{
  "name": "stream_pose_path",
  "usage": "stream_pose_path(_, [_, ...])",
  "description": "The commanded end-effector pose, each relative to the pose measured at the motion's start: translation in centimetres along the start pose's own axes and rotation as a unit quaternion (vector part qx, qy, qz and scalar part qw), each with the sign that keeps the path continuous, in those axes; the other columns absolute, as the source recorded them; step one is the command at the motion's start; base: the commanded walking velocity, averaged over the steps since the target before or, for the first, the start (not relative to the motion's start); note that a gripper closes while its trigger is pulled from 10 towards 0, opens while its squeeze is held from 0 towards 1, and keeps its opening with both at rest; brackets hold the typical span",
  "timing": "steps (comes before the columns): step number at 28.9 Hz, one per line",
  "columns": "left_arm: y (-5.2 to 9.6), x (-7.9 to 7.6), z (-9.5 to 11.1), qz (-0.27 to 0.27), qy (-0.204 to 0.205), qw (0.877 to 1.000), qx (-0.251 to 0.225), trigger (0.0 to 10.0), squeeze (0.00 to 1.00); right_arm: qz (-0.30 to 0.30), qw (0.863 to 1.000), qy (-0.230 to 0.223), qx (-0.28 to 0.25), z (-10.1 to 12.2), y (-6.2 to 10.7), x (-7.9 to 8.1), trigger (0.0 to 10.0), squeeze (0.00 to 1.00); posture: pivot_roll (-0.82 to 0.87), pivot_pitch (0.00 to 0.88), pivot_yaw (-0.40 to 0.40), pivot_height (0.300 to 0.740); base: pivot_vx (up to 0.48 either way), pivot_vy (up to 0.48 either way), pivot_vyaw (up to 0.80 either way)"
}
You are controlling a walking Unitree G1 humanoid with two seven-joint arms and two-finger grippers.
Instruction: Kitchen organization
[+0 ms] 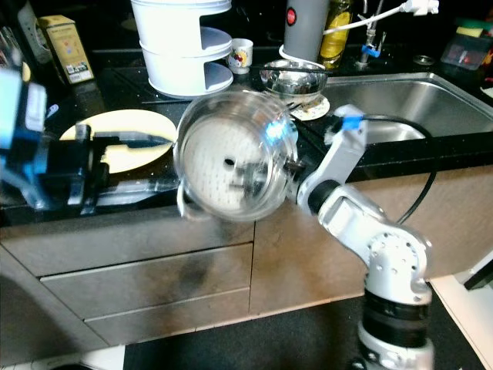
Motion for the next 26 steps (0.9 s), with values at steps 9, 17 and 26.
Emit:
stream_pose_path(9, [1.1,-3.7,-5.3,-0.071,0.048,0.974,0.208,10.0,0.00,-0.024,0.991,0.079,0.109,-3.6,1.1,-1.5,0.0,0.00,-0.02,0.166,-0.033,0.740,0.000,0.000,0.00])
stream_pose_path(17, [2.7,-6.4,-9.1,-0.092,0.079,0.933,0.338,10.0,0.00,-0.098,0.973,0.089,0.188,-7.7,2.3,-5.2,0.0,0.00,-0.02,0.170,-0.032,0.740,0.000,0.000,0.00])
stream_pose_path(26, [1.7,-9.9,-13.3,-0.028,0.166,0.913,0.373,10.0,0.00,-0.148,0.947,0.083,0.272,-13.8,4.0,-8.2,0.0,0.00,-0.01,0.169,-0.024,0.740,0.000,0.000,0.00])
Point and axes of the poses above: a point about 5 cm out from each wrist's last joint towards the gripper, its own y axis pointing back from the gripper into the wrist, its own z axis along the axis of the wrist's last joint, x = y × z, the point moved 3 cm from there along -y, pointing out of the wrist towards the gripper, and after that the axes turned 2 degrees about -y, right-handed, at the moved point
